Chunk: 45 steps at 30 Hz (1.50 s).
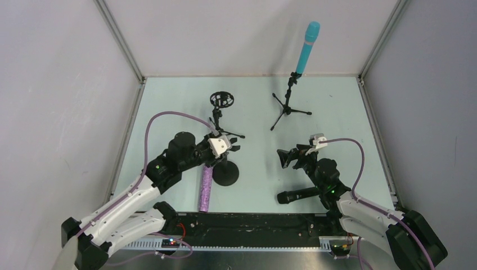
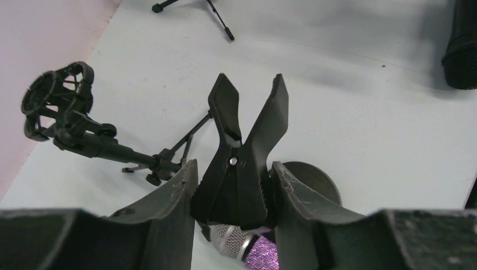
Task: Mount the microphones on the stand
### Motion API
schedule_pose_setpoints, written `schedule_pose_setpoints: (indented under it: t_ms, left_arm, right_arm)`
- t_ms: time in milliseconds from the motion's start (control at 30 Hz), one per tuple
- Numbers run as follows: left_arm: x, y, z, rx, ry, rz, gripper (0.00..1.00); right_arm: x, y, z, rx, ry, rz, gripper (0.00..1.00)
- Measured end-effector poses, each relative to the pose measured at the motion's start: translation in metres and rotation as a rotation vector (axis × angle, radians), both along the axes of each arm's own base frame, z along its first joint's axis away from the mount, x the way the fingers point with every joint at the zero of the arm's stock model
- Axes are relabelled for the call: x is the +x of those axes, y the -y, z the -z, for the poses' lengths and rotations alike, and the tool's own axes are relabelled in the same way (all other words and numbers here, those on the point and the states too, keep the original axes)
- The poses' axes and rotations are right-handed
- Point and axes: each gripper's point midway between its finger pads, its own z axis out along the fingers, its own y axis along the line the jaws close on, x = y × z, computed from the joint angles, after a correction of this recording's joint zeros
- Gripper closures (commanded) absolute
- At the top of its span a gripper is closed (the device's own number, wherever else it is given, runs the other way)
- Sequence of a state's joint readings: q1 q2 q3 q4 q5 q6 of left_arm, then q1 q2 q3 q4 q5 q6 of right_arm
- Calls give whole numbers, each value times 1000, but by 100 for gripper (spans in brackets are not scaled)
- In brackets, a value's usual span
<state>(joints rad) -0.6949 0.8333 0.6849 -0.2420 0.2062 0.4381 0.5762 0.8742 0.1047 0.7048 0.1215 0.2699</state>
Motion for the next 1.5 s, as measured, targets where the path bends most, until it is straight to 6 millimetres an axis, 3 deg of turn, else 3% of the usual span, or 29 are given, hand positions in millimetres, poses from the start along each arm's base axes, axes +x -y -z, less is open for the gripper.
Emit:
schedule_pose_setpoints:
  t_ms: [33,333,467,567,633,900,1300,1500]
  left_arm:
    - [0,0,-1,-1,5,3,71]
    - [-1,3,-4,-1,20,33,74]
    - [-2,4,-4,0,22,47,84]
    - [-4,7,-3,-5,17,65,97]
    - [-3,10,-3,-9,17,72,99]
    - [11,30,-12,-35,24,107,100]
    - [49,83,-56,-111,77,202,100]
    - [68,107,-57,-103,78,252,100]
  right_arm:
    - [0,0,-1,1,1,1,0]
    - [1,1,-1,0,1,4,0]
    - [1,1,0,-1,0,5,0]
    - [1,1,1,-3,-4,5,0]
    - [1,1,2,-5,-7,5,0]
    - [-1,2,3,-9,-14,5,0]
    - [1,7,0,-5,-8,21,0]
    - [3,12,0,1,-13,38,0]
